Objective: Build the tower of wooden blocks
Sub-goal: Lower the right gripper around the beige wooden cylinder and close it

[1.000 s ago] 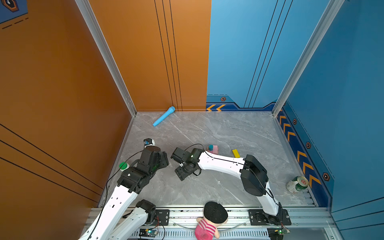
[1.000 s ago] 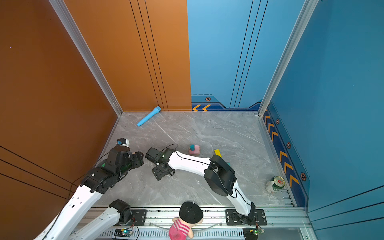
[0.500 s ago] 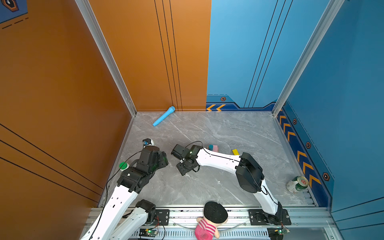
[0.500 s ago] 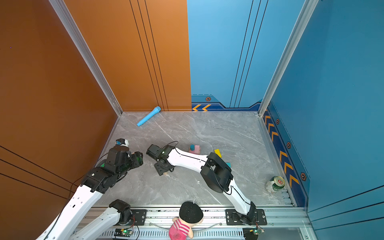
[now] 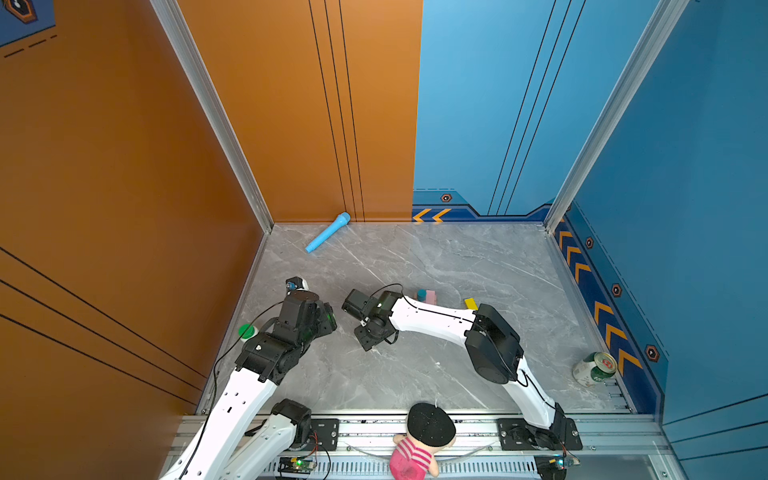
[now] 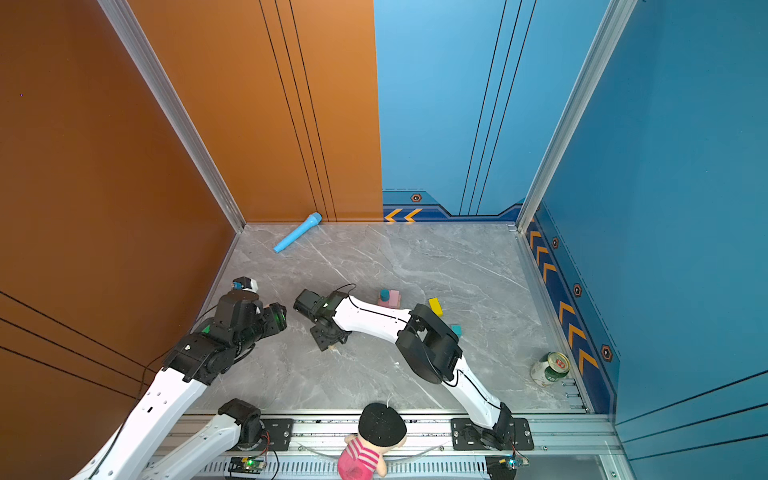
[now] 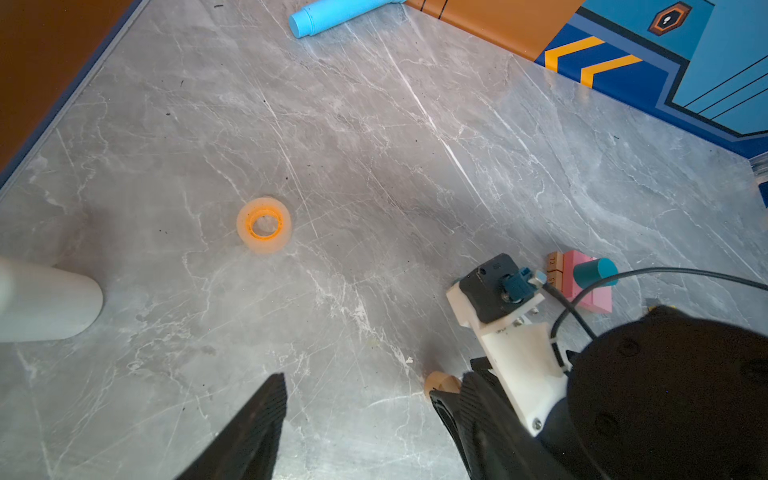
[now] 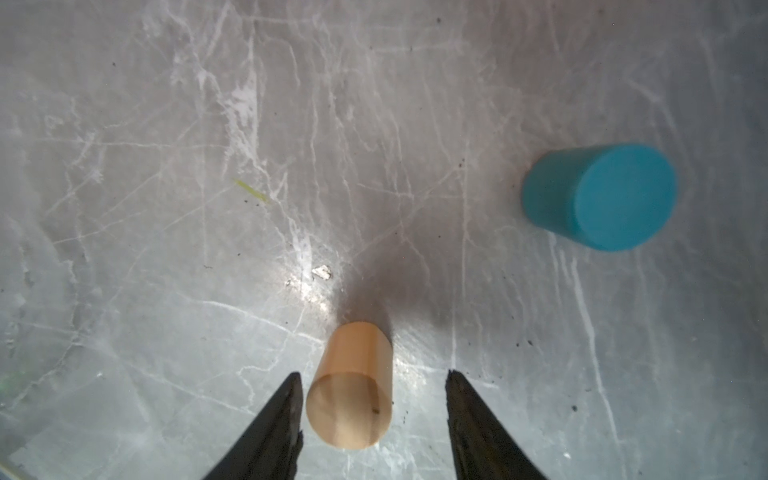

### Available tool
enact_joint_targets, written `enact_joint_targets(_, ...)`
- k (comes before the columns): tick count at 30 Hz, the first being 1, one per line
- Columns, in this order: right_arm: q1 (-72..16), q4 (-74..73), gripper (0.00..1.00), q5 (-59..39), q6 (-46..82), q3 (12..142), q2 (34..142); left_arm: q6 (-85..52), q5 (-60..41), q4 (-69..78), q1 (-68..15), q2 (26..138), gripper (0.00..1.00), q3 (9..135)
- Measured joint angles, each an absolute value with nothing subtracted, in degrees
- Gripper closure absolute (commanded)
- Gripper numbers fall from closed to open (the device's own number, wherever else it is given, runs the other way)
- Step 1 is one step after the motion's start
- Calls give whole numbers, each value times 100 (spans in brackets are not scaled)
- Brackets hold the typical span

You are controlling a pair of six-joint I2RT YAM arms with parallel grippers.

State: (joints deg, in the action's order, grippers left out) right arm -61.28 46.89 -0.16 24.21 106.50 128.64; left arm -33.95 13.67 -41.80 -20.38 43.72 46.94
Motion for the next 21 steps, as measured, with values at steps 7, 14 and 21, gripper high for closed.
enact_joint_targets(7,-6128,4689,55,-64,2423,10694,12969,-3395,1330,-4180,-1990,4372,32,4689)
enact_joint_targets(14,-6134,4689,69,-130,2438,10742,12999,-3395,1321,-4180,-1977,4372,32,4689)
enact_joint_targets(21,-6134,4692,73,-128,2440,10759,12999,-3393,1302,-4180,-1970,4372,32,4687)
